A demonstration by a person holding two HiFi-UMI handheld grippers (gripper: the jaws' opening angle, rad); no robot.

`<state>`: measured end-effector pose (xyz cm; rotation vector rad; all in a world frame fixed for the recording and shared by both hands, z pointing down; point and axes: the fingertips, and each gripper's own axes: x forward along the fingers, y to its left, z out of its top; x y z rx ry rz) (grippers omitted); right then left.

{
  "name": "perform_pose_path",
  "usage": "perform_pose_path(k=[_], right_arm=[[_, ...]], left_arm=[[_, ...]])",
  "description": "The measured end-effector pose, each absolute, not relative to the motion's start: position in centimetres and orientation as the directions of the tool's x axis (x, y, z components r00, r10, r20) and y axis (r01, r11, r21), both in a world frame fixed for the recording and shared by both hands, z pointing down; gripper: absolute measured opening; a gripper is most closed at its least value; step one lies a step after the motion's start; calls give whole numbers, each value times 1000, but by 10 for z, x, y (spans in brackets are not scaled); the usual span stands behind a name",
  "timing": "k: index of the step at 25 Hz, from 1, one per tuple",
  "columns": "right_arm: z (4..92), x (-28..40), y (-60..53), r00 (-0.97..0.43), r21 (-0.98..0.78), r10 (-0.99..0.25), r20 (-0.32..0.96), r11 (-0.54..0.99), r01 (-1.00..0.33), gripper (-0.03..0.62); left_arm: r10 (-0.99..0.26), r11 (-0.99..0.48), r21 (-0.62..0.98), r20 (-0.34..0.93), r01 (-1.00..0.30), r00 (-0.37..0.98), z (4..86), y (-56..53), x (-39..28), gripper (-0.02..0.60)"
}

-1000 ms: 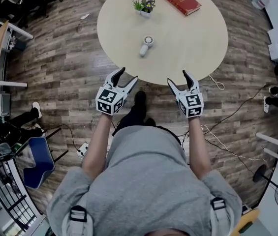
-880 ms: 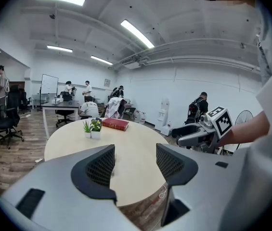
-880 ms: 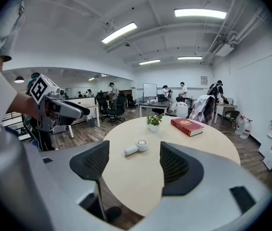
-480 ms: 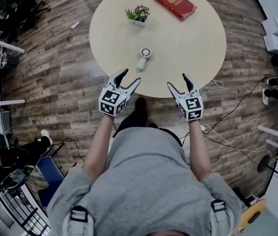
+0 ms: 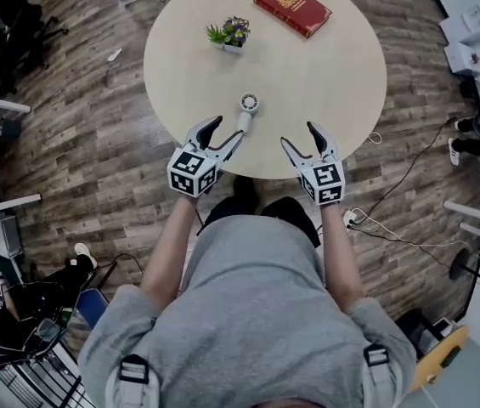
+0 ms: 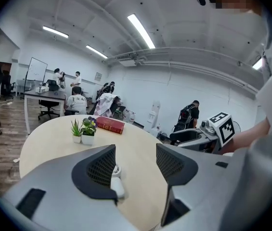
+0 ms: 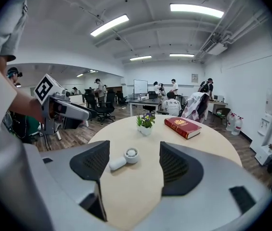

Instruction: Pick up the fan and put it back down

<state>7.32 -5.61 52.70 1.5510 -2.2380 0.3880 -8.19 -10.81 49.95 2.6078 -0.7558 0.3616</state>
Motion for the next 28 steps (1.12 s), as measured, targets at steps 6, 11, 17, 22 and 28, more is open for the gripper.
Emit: perform_pose_path(k=[6, 11, 17, 22, 28], right_arm=[[536, 73, -58, -301, 5, -817, 493, 348, -937, 333], [543, 83, -60, -293, -17, -815, 500, 329, -944, 333], [551, 91, -66, -314, -21, -804, 506, 352, -936, 333], [557, 96, -75, -326, -33, -798, 506, 360, -932, 333], [568, 96, -71, -342, -48, -779, 525, 374, -926, 331]], left_arm=[[-425, -791, 299, 360, -534, 831, 506, -119, -74, 273], [-416, -791, 300, 375, -533, 828, 514, -122, -68, 273], [-422, -783, 291, 400, -549, 814, 528, -124, -58, 273], [-420, -782, 277, 429, -558, 800, 538, -129, -52, 273], [-415, -780, 286, 430, -557, 802, 549, -132, -42, 276]])
